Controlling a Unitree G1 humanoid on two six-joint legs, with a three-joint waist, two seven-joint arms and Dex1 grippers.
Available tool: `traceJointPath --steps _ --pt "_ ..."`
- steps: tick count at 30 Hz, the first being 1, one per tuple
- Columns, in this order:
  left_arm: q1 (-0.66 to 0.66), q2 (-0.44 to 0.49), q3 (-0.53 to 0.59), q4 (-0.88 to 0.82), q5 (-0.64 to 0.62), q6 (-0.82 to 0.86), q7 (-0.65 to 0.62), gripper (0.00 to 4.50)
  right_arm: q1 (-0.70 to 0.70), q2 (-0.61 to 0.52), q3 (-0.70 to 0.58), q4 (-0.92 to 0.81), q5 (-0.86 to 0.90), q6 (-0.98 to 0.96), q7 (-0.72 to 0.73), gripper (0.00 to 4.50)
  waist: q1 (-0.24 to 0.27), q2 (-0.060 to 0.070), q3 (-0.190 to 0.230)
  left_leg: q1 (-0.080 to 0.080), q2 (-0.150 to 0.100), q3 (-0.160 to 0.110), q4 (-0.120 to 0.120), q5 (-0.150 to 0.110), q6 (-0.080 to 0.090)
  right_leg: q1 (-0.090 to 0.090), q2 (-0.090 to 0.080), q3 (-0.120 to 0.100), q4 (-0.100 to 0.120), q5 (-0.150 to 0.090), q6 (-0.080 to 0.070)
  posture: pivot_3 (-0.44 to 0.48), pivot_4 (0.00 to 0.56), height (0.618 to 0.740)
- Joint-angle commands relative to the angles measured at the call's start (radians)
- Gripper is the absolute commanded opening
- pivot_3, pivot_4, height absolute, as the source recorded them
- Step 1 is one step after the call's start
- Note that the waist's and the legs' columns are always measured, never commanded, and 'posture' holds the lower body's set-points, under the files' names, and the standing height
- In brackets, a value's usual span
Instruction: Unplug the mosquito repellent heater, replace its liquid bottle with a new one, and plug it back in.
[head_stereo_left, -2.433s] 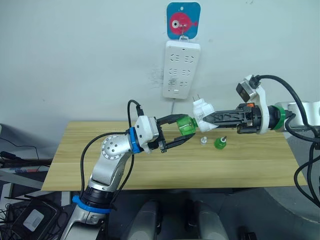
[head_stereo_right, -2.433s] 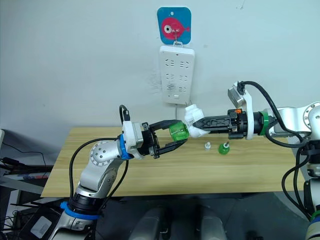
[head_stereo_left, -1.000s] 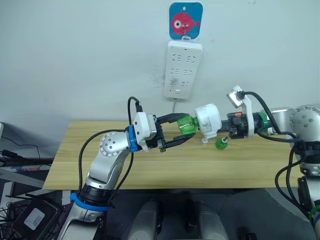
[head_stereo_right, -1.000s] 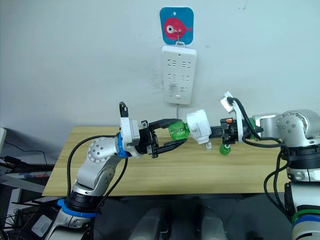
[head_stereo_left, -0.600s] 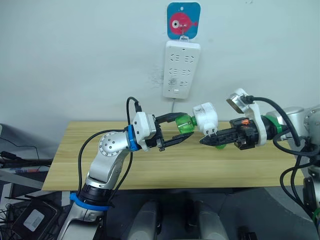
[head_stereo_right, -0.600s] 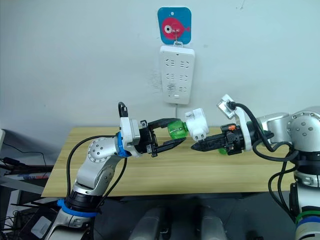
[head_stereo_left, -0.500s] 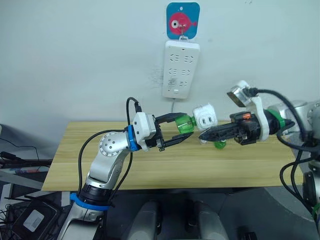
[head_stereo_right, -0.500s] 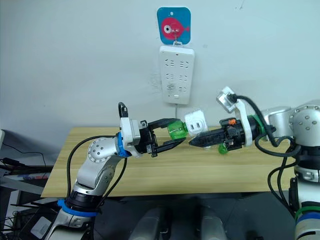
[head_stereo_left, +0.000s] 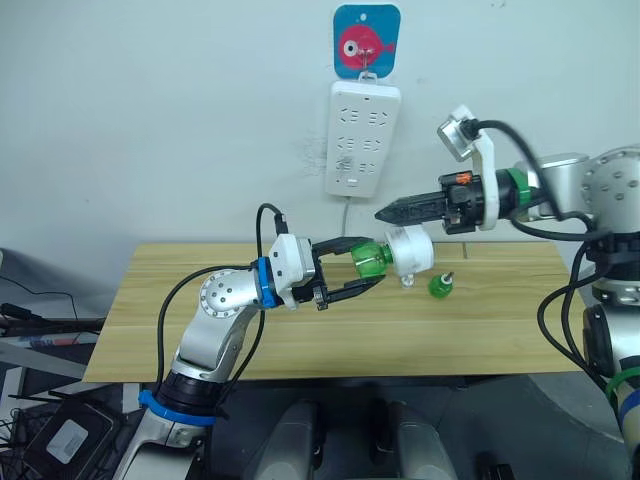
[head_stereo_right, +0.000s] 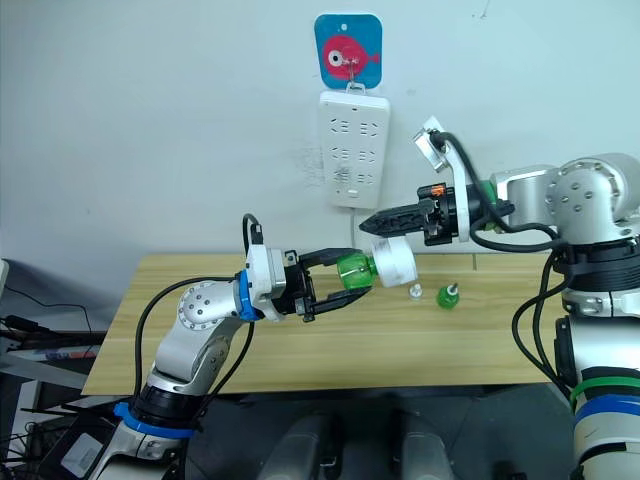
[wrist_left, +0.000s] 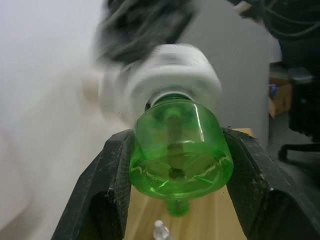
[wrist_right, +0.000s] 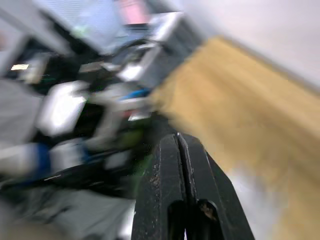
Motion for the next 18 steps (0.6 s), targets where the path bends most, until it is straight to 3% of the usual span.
traceJointPath --steps 1,9,13,18 --pt "0.002 -0.004 -0.001 -0.06 -0.017 -0.019 -0.002 2.27 -0.018 -0.008 0.028 0.031 -0.09 -0.082 0.065 0.05 0.0 0.0 0.0 0.0 0.0 0.0 0.0 0.0 0.0 0.0 0.0 0.0 0.0 0.0 0.0 0.01 0.211 0.74" --pt "-0.004 -0.013 0.026 -0.074 -0.027 0.014 0.046 2.27 0.161 -0.089 0.109 -0.087 -0.188 -0.128 0.189 0.05 0.005 0.0 0.0 0.0 0.0 -0.001 0.0 0.0 0.0 0.001 0.0 -0.001 0.0 0.0 0.0 0.028 0.212 0.74" --pt "-0.006 -0.01 0.033 -0.073 -0.025 0.023 0.056 2.27 0.252 -0.112 0.07 -0.203 -0.133 -0.047 0.193 0.05 0.002 0.0 0.0 0.0 0.0 -0.001 0.0 0.0 0.0 0.0 0.0 -0.001 0.0 0.0 0.0 0.029 0.21 0.74" --pt "-0.006 0.001 0.033 -0.056 -0.01 0.016 0.052 2.27 0.259 -0.085 -0.06 -0.275 -0.006 0.114 0.172 0.05 0.0 0.0 0.0 0.0 0.001 -0.001 0.0 0.0 -0.001 0.0 0.0 -0.001 0.001 0.0 0.001 0.025 0.207 0.74"
